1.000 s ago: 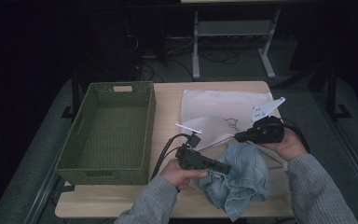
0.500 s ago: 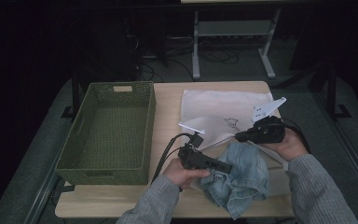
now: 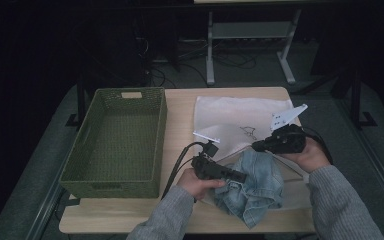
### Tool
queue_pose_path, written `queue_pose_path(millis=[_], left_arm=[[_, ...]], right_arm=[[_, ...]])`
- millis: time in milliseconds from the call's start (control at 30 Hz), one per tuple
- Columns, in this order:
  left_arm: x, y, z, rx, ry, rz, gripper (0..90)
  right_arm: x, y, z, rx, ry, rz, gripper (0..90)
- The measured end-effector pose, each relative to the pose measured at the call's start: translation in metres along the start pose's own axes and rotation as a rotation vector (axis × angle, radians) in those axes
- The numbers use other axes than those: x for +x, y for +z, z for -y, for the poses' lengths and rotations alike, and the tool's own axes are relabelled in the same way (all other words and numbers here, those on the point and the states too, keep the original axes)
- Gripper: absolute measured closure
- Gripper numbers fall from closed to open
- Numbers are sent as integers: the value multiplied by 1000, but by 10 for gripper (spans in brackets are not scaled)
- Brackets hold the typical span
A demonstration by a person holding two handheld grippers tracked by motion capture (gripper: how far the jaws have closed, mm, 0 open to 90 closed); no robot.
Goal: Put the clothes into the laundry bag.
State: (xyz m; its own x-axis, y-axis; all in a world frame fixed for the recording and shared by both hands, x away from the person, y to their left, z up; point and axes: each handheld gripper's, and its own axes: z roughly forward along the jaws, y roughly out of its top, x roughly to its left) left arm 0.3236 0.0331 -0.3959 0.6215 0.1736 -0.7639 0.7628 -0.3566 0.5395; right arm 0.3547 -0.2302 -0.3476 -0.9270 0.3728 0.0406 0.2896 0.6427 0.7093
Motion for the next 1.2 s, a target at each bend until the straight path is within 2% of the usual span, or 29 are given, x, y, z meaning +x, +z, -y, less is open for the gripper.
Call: queue_pose_path(millis=[133,267,367,533,667,767,867,933,1067,1200], left_arm=[[-7,-5,-7,-13,26,4,706],[-4,-3,-7,-12,11,-11,707],[-1,2,-5,-5,-9,-15,707],[-2,6,-5,12,-8,-18,707],[-3,5,-7,-3,-13,-26,707],[-5,2,-9,-4,0,-6,707],[-8,-4,-13,-28,9,21,707],[-13,-8,-16,-43,30,28,707],[-18,-10,-22,-47,56,-21,709],[-10,-5,-18,-47,30,-70,709]], right_arm=[[0,-3,0,-16,7,-1,881],[-1,-6,0,-33,13,-5,881],[0,-5,0,-24,11,-13,882],[1,-9,-4,-26,2,-16,883],[4,-15,-13,-31,-15,-15,884],[6,-19,-17,-31,-23,-15,883],[7,-22,-20,-40,-28,-14,883],[7,-24,-21,-43,-28,-13,883],[6,-27,-22,-66,-23,-11,884],[7,-27,-22,-57,-28,-13,884]])
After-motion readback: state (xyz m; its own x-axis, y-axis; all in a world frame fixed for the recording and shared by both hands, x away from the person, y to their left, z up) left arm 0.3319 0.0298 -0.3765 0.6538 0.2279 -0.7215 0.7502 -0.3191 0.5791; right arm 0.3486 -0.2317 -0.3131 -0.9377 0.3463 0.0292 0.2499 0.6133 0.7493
